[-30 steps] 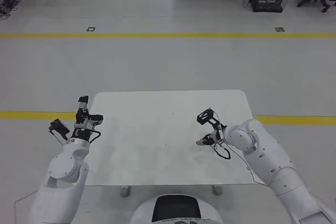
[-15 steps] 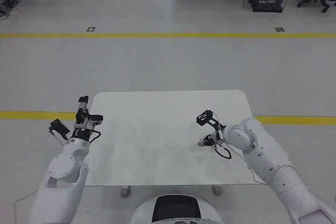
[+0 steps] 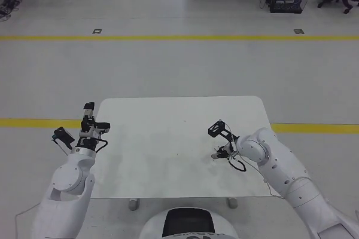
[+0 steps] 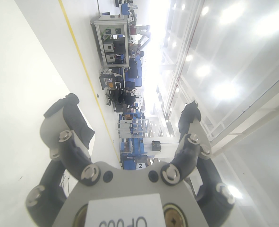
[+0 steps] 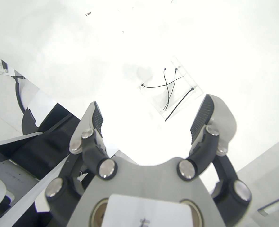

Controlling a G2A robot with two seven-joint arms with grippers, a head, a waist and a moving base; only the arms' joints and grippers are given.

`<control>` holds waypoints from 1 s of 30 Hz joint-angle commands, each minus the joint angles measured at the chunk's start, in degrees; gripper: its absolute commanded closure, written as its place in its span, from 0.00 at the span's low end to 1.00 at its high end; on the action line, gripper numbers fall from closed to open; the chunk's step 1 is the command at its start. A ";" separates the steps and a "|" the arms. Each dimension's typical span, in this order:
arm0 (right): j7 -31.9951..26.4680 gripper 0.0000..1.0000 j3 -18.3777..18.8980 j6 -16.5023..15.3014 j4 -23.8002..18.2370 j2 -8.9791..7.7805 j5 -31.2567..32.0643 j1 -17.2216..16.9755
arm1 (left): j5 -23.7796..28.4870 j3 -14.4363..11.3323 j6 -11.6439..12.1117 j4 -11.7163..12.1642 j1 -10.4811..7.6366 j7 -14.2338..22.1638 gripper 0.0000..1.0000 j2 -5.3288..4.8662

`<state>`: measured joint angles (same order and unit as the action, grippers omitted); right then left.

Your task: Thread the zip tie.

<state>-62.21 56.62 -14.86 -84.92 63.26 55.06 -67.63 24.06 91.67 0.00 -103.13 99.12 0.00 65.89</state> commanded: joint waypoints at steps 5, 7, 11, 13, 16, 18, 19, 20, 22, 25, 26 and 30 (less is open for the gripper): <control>0.00 0.00 0.00 0.00 0.00 0.00 0.00 0.00 | 0.00 0.00 0.00 0.00 0.00 0.00 0.00 0.00; 0.00 0.00 0.00 0.00 0.00 0.00 0.00 0.00 | 0.00 0.00 0.00 0.00 0.00 0.00 0.00 0.00; 0.96 0.00 -0.56 -0.95 0.14 -0.05 1.56 -0.34 | 0.00 0.00 0.00 0.00 0.00 0.00 0.00 0.00; -0.07 0.00 -1.13 -2.22 0.45 -0.03 1.38 -0.18 | 0.00 0.00 0.00 0.00 0.00 0.00 0.00 0.00; -0.34 0.00 -1.29 -2.40 0.63 -0.01 1.58 0.08 | 0.00 0.00 0.00 0.00 0.00 0.00 0.00 0.00; -0.34 0.00 -1.29 -2.40 0.63 -0.01 1.58 0.08 | 0.00 0.00 0.00 0.00 0.00 0.00 0.00 0.00; -0.34 0.00 -1.29 -2.40 0.63 -0.01 1.58 0.08 | 0.00 0.00 0.00 0.00 0.00 0.00 0.00 0.00; -0.34 0.00 -1.29 -2.40 0.63 -0.01 1.58 0.08 | 0.00 0.00 0.00 0.00 0.00 0.00 0.00 0.00; -0.34 0.00 -1.29 -2.40 0.63 -0.01 1.58 0.08 | 0.00 0.00 0.00 0.00 0.00 0.00 0.00 0.00; -0.34 0.00 -1.29 -2.40 0.63 -0.01 1.58 0.08 | 0.00 0.00 0.00 0.00 0.00 0.00 0.00 0.00; -0.34 0.00 -1.29 -2.40 0.63 -0.01 1.58 0.08 | 0.00 0.00 0.00 0.00 0.00 0.00 0.00 0.00; -0.34 0.00 -1.29 -2.40 0.63 -0.01 1.58 0.08 | 0.00 0.00 0.00 0.00 0.00 0.00 0.00 0.00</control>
<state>-62.55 55.33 -17.25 -84.29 63.24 56.64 -67.55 24.06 91.67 0.00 -103.13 99.12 0.00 65.89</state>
